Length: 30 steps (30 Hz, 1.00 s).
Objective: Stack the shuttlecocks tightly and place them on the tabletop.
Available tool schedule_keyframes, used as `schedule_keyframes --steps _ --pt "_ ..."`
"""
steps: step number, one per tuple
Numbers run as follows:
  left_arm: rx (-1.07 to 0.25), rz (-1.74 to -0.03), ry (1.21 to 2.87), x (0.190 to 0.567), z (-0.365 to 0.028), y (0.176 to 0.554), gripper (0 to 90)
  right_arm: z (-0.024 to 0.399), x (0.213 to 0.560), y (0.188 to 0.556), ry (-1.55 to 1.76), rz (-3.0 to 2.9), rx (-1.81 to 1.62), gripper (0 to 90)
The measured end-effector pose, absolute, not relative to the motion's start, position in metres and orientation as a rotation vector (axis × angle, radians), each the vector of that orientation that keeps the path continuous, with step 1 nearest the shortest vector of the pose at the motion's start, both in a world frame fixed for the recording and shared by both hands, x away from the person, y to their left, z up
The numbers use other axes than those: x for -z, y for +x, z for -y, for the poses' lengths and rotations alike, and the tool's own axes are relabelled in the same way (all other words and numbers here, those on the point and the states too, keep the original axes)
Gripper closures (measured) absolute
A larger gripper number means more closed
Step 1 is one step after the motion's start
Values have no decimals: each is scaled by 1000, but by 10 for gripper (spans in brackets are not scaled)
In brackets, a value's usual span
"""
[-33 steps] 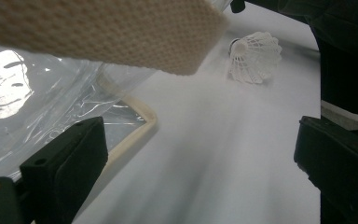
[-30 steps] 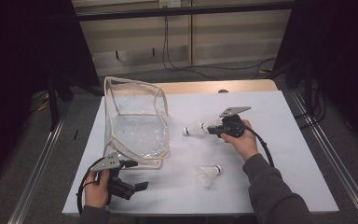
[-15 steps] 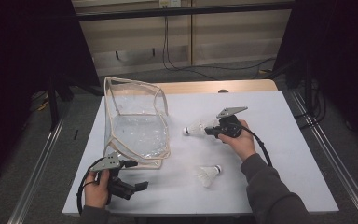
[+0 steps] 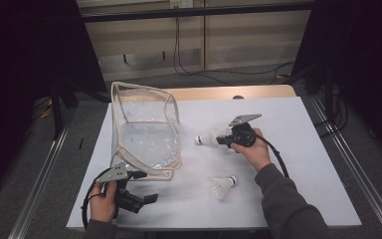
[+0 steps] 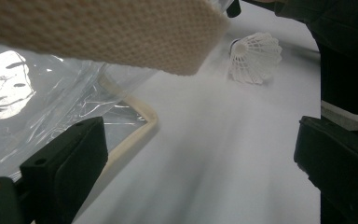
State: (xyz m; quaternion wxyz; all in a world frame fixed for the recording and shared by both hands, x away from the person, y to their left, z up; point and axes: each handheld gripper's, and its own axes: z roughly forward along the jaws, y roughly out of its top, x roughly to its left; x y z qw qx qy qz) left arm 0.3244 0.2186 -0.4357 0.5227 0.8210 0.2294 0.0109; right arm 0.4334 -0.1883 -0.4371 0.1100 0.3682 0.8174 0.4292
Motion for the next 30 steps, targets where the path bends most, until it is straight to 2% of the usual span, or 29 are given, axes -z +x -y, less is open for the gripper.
schedule_keyframes --steps 24,26,30 --pt "-21 -550 1964 436 -218 325 28 182 444 438 1076 -2419 -1262 878" --pt "-22 -551 1963 436 -218 325 28 183 445 438 1082 -2420 -1259 860" --pt "-28 -547 1967 436 -218 325 28 184 445 439 1092 -2404 -1228 768"
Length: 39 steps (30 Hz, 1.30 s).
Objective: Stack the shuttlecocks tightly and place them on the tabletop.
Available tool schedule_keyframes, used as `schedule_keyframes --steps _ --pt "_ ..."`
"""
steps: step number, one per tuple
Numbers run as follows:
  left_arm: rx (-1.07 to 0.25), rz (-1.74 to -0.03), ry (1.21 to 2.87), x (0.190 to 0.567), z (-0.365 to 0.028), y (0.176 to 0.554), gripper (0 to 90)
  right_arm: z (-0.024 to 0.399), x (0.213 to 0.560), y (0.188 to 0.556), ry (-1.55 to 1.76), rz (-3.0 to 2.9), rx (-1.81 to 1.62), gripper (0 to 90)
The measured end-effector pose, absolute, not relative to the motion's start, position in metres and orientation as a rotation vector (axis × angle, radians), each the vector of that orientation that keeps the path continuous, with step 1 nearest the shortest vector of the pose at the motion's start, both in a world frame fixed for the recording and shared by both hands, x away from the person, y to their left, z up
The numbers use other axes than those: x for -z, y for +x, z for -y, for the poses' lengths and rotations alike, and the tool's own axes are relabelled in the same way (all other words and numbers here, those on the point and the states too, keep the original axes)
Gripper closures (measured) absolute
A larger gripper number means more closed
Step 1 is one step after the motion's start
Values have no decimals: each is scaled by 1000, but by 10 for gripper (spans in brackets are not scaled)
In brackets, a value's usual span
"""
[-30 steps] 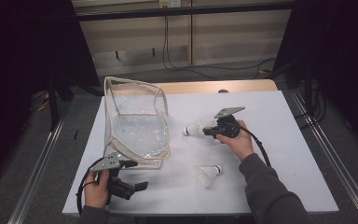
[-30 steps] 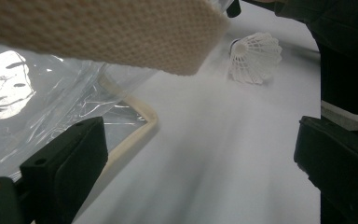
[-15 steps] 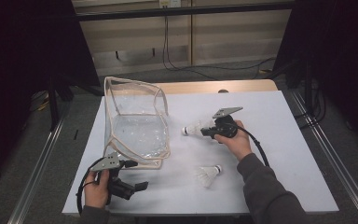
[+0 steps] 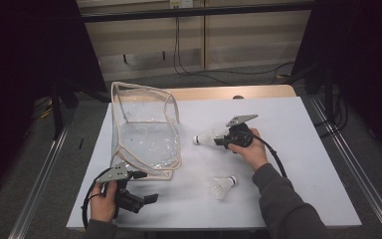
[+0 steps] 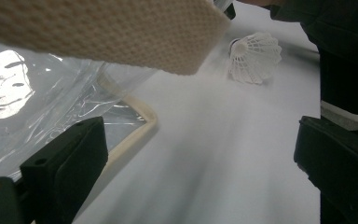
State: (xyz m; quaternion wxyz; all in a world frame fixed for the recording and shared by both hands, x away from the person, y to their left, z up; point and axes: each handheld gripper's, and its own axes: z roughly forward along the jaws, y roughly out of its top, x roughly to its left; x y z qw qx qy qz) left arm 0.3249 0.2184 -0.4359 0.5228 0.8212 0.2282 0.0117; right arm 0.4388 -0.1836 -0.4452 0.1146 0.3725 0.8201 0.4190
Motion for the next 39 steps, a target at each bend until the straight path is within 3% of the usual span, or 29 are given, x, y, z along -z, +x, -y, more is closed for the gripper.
schedule_keyframes --steps 2,9,12,19,39 --pt "-34 -540 1968 436 -218 325 28 184 445 438 1106 -2397 -1207 713" --pt "-22 -549 1962 436 -218 325 28 189 444 435 1109 -2407 -1188 693" --pt "-31 -547 1968 436 -218 325 28 192 446 433 1115 -2429 -1165 716" --pt "-21 -547 1966 436 -217 325 28 196 445 432 1081 -2441 -1202 900" --pt "-18 -547 1967 436 -218 325 28 182 446 436 989 -2469 -1271 900"
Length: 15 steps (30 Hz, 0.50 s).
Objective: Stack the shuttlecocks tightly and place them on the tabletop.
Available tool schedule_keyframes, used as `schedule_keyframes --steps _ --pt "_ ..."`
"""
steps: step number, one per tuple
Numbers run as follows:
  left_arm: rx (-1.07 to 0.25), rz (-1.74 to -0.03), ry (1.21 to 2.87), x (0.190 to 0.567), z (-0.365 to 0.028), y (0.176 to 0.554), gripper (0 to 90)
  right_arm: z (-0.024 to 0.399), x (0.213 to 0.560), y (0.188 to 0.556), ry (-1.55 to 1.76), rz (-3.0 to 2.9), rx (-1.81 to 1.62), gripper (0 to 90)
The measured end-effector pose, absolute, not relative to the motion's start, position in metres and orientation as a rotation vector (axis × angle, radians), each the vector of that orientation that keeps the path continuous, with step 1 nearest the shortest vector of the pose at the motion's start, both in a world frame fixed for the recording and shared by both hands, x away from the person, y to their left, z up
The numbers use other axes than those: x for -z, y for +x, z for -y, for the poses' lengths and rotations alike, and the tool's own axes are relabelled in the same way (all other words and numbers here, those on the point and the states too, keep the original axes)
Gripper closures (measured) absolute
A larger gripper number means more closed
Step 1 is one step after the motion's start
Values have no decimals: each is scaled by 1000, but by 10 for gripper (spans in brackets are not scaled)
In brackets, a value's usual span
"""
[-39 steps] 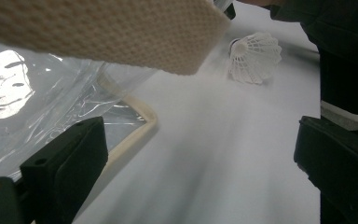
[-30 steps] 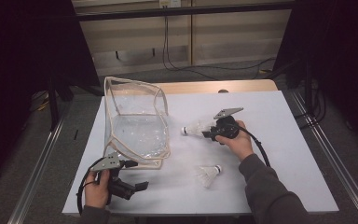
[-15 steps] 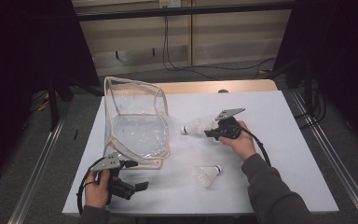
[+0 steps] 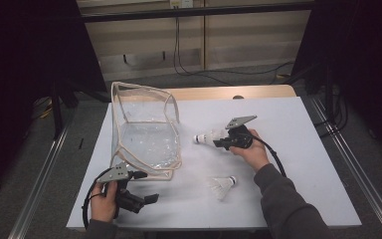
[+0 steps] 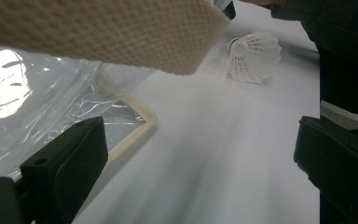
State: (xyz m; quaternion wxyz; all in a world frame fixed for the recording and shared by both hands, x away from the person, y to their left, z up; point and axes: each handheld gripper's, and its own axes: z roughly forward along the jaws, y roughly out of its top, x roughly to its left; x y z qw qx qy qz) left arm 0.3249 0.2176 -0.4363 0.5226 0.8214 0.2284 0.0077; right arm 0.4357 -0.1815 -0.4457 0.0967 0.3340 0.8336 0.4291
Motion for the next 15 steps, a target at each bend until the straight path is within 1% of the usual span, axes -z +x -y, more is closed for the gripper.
schedule_keyframes --steps 7,10,13,15 --pt "-19 -549 1966 437 -218 325 28 181 448 437 992 -2464 -1270 896" --pt "-19 -548 1965 437 -218 325 28 183 448 437 1012 -2454 -1271 858" --pt "-20 -549 1964 437 -218 325 28 183 447 437 1030 -2437 -1268 782" --pt "-21 -547 1967 436 -218 325 28 184 447 437 1033 -2432 -1267 770"
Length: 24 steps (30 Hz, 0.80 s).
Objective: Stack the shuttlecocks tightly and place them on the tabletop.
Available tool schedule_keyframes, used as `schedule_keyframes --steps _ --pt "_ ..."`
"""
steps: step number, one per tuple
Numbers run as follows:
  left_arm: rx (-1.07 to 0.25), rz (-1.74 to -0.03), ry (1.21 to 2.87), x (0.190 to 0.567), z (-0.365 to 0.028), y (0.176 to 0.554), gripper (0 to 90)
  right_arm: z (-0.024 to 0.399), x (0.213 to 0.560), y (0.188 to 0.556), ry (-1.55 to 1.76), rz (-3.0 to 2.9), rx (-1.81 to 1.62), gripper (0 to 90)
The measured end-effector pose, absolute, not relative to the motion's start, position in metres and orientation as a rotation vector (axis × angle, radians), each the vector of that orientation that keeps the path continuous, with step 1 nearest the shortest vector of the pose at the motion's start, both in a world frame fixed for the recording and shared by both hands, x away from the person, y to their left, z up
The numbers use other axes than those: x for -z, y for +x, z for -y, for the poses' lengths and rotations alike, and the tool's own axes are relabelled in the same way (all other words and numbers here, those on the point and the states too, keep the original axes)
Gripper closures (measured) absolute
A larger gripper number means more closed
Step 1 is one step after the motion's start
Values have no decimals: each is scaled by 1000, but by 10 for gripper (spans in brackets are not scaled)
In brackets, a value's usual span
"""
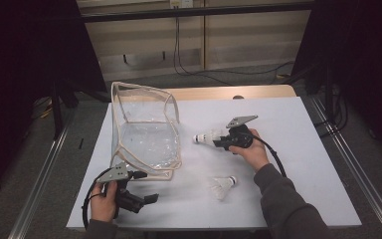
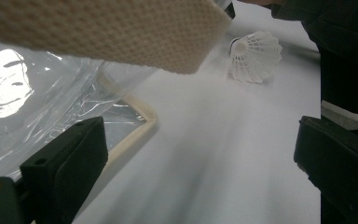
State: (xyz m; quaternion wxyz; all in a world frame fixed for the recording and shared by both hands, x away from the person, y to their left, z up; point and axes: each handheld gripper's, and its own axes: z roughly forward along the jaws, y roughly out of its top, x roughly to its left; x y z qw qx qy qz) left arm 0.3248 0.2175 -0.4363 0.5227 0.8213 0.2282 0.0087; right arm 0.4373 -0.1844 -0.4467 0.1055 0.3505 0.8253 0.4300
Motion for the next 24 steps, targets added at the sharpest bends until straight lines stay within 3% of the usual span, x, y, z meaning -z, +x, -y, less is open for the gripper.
schedule_keyframes --steps 24 --pt "-23 -547 1967 435 -216 324 28 206 433 418 1125 -2355 -1265 481"
